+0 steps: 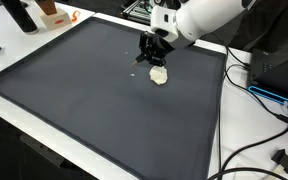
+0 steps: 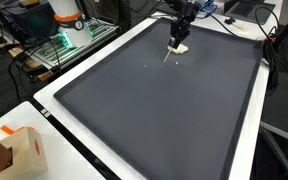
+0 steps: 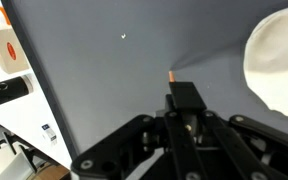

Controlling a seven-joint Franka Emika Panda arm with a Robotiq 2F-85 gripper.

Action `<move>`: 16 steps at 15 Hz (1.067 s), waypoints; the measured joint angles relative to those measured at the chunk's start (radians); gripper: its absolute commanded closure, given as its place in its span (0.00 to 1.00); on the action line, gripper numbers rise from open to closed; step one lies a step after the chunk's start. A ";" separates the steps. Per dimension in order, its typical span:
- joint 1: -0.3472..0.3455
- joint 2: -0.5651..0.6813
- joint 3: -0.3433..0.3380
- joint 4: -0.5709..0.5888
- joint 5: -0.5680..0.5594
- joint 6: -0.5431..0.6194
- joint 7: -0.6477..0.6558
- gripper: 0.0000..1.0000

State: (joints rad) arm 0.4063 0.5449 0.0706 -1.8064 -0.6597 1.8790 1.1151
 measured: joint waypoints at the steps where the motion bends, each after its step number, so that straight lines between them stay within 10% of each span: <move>1: 0.001 0.000 0.002 0.001 -0.001 0.000 -0.007 0.97; 16: -0.002 -0.055 0.029 -0.003 -0.001 0.016 -0.225 0.97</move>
State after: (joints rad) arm 0.4047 0.4896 0.0992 -1.8095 -0.6606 1.8945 0.8898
